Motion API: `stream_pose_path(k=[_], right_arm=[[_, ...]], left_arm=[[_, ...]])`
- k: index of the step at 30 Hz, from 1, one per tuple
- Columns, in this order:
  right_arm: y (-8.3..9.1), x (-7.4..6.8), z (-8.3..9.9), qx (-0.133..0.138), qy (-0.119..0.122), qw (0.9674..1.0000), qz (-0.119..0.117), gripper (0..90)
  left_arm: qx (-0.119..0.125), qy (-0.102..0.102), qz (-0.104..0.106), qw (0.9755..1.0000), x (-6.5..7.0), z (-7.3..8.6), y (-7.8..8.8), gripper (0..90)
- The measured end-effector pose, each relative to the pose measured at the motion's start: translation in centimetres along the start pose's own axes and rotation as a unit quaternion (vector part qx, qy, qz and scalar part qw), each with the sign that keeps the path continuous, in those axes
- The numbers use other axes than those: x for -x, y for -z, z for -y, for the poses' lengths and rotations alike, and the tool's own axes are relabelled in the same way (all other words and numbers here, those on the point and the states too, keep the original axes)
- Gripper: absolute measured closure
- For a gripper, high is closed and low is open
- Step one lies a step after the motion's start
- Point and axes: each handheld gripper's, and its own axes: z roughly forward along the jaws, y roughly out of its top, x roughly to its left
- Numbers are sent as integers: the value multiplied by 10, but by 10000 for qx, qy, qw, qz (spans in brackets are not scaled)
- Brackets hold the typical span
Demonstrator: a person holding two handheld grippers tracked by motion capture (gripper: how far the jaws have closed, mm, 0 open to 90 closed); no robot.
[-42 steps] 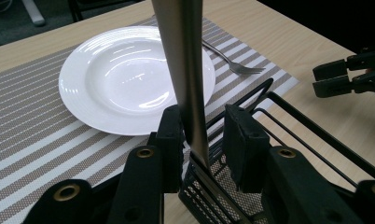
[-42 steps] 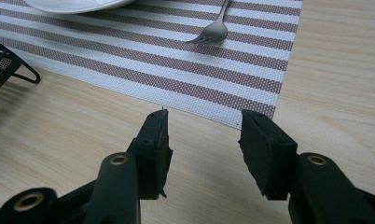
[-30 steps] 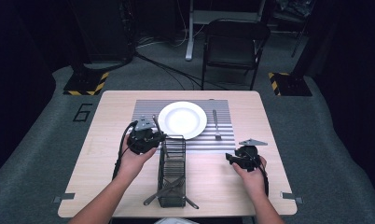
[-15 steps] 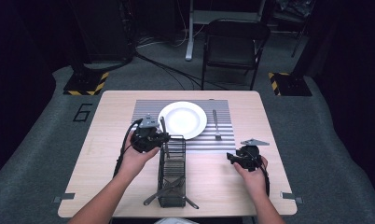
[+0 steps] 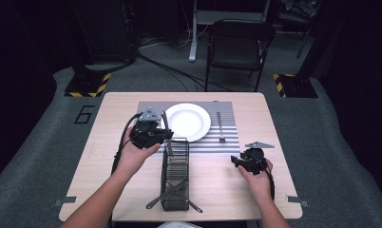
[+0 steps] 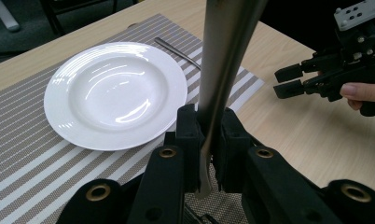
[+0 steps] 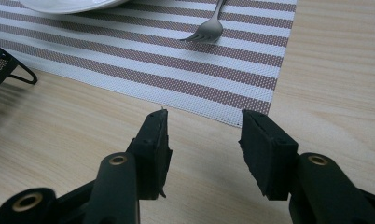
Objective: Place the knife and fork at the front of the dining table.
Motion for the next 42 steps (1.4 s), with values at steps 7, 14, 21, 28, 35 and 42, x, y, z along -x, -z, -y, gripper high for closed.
stream_pose_path(k=[7,14,21,28,35,42], right_arm=[[1,0,0,8,-36,10000,-2,514],[1,0,0,20,-9,10000,-8,513],[0,0,0,-6,-18,10000,-31,512],[1,0,0,10,-50,10000,-44,511],[1,-1,0,9,-42,10000,-49,511],[0,-1,0,13,5,10000,-51,510]], left_arm=[[-16,-147,-75,9999,1,-17,13,817],[17,-124,-62,9999,1,-28,26,819],[14,-123,-111,9999,-1,-35,40,819],[49,-23,-162,9999,-11,-42,52,819],[109,107,-247,9996,-24,-45,58,820],[56,148,-314,9994,-33,-47,55,820]])
